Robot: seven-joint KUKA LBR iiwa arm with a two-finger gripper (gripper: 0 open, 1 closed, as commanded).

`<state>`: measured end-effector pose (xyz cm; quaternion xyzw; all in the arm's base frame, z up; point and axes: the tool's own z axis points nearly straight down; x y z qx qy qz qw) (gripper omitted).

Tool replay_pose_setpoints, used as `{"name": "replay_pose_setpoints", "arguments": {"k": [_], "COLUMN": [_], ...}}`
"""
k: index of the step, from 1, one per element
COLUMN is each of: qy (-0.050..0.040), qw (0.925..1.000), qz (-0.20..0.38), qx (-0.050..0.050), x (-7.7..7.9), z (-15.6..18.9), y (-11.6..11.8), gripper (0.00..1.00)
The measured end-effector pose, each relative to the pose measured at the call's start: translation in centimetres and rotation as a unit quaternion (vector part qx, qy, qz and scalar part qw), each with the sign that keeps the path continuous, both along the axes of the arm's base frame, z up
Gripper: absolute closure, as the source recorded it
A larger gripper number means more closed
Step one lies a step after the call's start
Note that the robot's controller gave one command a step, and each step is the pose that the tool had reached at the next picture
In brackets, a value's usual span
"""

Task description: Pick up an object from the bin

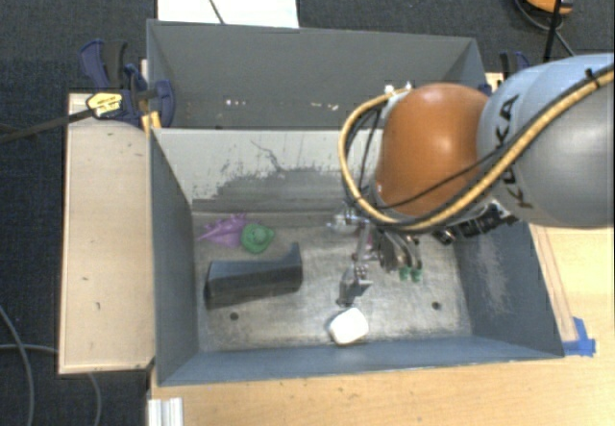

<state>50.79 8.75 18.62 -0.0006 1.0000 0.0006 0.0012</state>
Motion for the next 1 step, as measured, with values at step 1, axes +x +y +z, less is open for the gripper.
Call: {"name": "replay_pose_setpoints", "arguments": {"k": [1], "qy": [-0.0018], "qw": [0.9985], "qz": [0.055], "qx": [0.0], "x": [-0.09], "z": [-3.55], "y": [2.85], "gripper": [0.0]}}
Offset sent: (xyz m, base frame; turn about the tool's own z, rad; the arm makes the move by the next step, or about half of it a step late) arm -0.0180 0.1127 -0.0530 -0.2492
